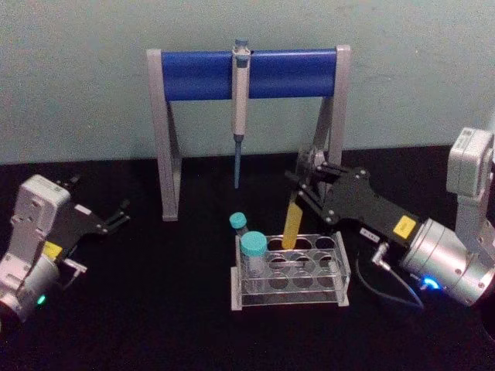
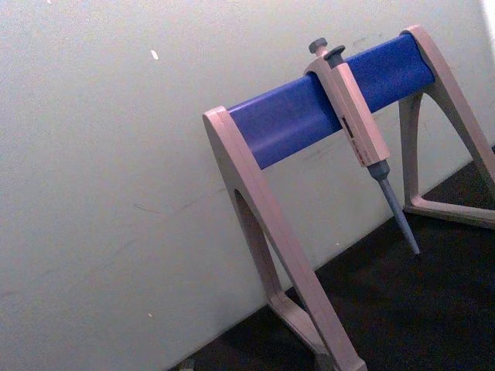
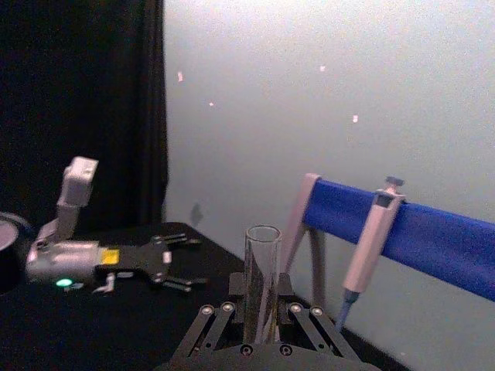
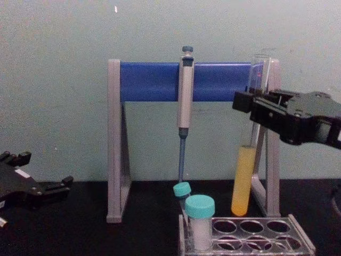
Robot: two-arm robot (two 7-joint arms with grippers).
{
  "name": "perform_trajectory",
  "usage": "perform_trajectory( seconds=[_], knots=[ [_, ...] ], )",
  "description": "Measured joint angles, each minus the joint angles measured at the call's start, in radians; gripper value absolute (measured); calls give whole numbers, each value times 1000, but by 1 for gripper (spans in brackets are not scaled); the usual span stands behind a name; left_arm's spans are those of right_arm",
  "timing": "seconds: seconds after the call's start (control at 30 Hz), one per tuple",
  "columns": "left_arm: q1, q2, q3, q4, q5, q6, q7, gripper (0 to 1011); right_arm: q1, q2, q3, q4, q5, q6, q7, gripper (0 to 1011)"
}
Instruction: Pick up the test tube from the test tube rack, shake it, then place it back into the test tube rack.
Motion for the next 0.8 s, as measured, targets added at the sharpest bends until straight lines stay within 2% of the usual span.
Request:
perform_trajectory(
  seconds=[0.33, 0.8],
  knots=[
    [0, 0, 0, 0, 0, 0, 0, 1001, -20, 49, -28, -26, 23, 2, 31, 241],
    [0, 0, 0, 0, 0, 0, 0, 1001, -14, 46, -47, 7, 35, 1, 22, 240]
  ],
)
